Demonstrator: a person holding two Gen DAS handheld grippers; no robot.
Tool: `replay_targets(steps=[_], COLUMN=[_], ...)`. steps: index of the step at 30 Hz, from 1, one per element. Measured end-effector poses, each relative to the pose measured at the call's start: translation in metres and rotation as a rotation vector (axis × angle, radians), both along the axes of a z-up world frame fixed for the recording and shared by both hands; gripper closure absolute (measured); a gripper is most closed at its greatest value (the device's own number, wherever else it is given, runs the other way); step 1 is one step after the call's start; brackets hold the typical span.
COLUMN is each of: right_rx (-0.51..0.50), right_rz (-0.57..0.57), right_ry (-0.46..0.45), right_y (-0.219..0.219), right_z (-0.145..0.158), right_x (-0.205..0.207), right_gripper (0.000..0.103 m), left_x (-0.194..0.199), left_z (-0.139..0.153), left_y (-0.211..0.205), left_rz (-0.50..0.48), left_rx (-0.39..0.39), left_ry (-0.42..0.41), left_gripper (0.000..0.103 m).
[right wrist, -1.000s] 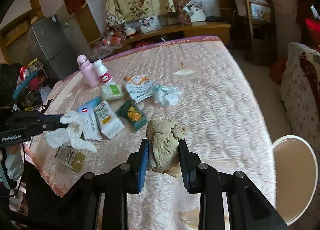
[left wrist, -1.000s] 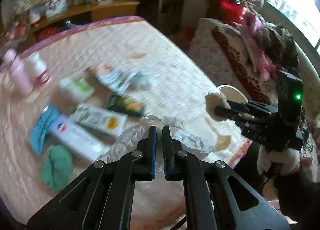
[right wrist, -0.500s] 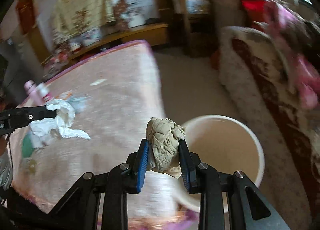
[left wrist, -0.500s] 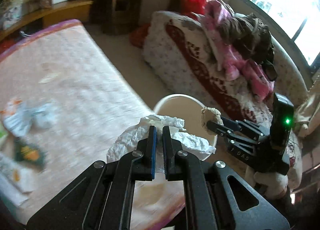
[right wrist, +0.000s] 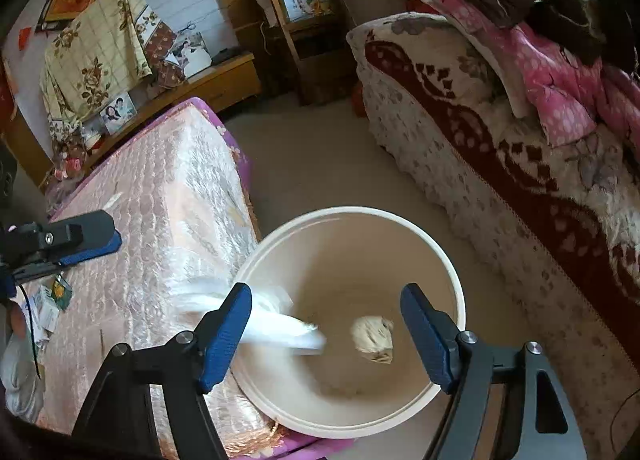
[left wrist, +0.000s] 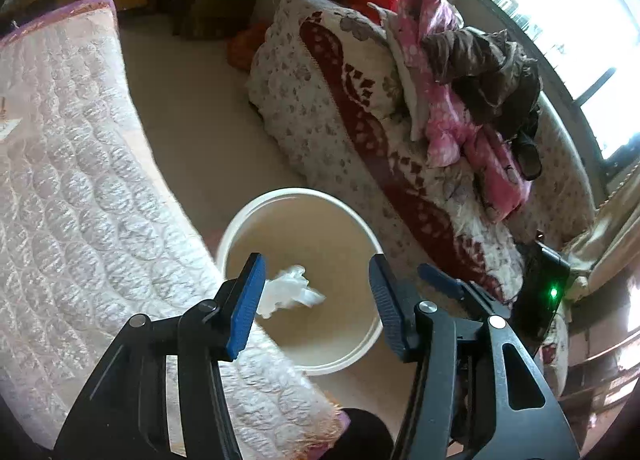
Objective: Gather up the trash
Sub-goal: 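Open both grippers to drop the paper and tissue into the bucket, then move both grippers back over the bed toward the remaining trash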
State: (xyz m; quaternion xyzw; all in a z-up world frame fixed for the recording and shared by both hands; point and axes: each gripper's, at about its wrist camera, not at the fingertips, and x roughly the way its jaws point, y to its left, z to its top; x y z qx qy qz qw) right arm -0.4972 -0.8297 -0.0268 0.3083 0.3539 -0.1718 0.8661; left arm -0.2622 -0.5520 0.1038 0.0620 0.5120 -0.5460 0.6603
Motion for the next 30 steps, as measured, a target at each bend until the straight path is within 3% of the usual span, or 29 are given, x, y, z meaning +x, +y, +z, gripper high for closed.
replay_targets(steps=[6, 14, 23, 30], right_rx=[-0.022, -0.046, -0.092, -0.118], right_rz=[0.025, 0.054, 0.126, 0.18], right_ry=[0.01, -0.007, -0.078, -0.121], right_y=[0.011, 0.038, 0.093, 0.137], right_z=[-0.003, 0.016, 0.058, 0.085], right_x=[0.01, 0.027, 0.052, 0.071], right_gripper=[0.028, 0.028, 0.028, 0.028], left_x=[0.005, 0.017, 0.029, 0.044], left_z=[-0.003, 0.0, 0.018, 0.025], left_y=[0.021, 0.072, 0.151, 0.206], left_rz=[0.096, 0.207, 0.332, 0.422], left_rx=[0.093, 0.166, 0.172, 0.169], left_ry=[-0.194, -0.369, -0.455, -0.464], left_gripper=[0.051, 0.051, 0.051, 0.051])
